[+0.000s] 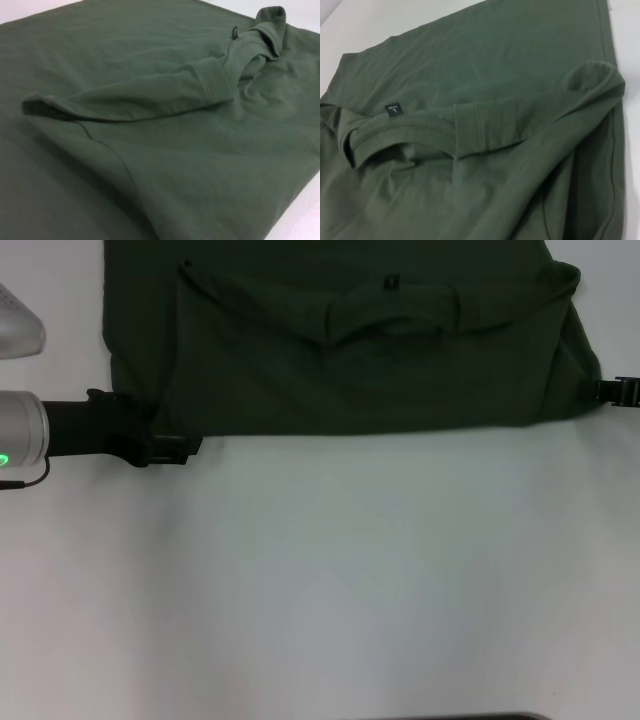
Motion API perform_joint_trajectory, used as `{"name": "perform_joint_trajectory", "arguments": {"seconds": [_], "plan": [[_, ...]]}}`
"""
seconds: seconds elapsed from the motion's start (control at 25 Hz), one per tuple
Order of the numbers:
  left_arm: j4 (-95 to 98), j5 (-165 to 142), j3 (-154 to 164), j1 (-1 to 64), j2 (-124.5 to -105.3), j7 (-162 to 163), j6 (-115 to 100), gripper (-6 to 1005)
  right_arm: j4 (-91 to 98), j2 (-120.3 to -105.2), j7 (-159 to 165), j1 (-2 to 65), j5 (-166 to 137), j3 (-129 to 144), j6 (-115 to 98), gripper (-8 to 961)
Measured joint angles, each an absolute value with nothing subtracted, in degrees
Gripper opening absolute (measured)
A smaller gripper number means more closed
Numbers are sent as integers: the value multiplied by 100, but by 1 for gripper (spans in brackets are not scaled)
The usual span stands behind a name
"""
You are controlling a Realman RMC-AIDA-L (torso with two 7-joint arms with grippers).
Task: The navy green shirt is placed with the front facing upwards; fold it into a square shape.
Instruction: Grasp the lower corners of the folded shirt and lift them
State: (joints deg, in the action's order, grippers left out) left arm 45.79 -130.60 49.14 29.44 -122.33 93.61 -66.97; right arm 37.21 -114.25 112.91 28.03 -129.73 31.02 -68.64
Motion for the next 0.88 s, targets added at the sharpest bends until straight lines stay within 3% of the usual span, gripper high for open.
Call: {"name": "perform_joint_trajectory", "arguments": {"seconds": [0.08, 0.28, 0.72, 0.88], "plan": [[4579, -13060, 4914, 2944, -12233, 9362, -6687, 883, 3721, -11425, 11287, 2803, -12973, 3102, -6864, 24], [4579, -13060, 4923, 2944, -12233, 9373, -6681, 737, 3718, -11425, 11282, 2804, -12973, 3100, -6864, 24], [4590, -13059, 4931, 2949, -12234, 9355, -6675, 688, 3717, -11425, 11275, 2812, -12973, 3102, -6864, 24], [4606, -13060, 4948, 2967, -12241, 9369, -6654, 628, 3717, -11425, 11275, 2813, -12973, 3096, -6864, 24]]}}
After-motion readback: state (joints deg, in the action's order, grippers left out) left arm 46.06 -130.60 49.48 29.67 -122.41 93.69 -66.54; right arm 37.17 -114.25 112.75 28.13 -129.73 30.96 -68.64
